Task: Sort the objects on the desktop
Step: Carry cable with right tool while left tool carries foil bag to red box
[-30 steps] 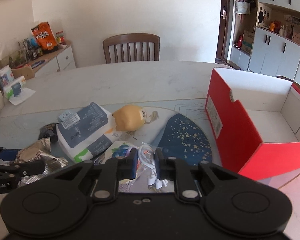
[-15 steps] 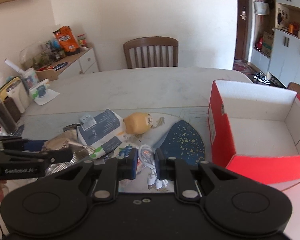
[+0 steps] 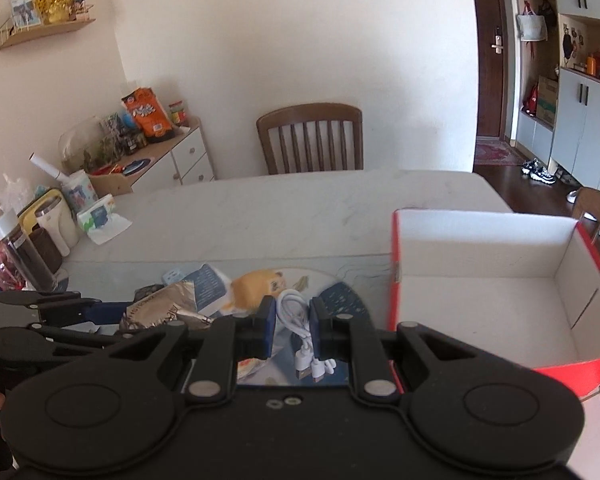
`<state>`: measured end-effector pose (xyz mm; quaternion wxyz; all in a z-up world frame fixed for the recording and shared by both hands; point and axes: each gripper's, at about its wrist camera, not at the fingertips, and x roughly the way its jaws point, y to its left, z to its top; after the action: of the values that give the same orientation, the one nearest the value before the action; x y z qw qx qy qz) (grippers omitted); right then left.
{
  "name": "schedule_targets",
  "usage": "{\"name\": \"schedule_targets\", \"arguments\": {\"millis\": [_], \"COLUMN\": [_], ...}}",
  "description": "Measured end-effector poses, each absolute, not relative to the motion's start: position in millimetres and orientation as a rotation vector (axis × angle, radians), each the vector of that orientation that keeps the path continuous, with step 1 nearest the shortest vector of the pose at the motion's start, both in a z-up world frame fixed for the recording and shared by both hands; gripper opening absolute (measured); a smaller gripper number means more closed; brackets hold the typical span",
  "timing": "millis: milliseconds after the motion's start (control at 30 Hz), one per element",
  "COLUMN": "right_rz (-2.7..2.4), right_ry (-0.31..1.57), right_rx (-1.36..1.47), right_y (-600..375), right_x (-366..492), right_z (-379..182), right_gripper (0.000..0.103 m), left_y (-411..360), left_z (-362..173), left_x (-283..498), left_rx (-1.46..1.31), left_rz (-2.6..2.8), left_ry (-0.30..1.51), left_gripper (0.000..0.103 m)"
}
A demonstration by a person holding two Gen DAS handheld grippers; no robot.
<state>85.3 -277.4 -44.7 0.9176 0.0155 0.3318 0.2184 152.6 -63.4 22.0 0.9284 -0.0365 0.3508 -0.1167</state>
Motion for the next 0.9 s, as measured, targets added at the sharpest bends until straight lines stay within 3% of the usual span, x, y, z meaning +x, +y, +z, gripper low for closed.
{"name": "schedule_targets", "arguments": {"millis": [900], "right_rz": [0.269], "right_ry": [0.664], "right_rx": [0.098], "right_y": [-398], "right_x": [141], "right_z": [-41], "right_gripper": [0.017], "left_y": [-216], "left_z": [41], "left_x": [232], "left_rx": [0.145], "left_rz": [-0.467], "left_ry": [0.673], "left_gripper": [0.054]}}
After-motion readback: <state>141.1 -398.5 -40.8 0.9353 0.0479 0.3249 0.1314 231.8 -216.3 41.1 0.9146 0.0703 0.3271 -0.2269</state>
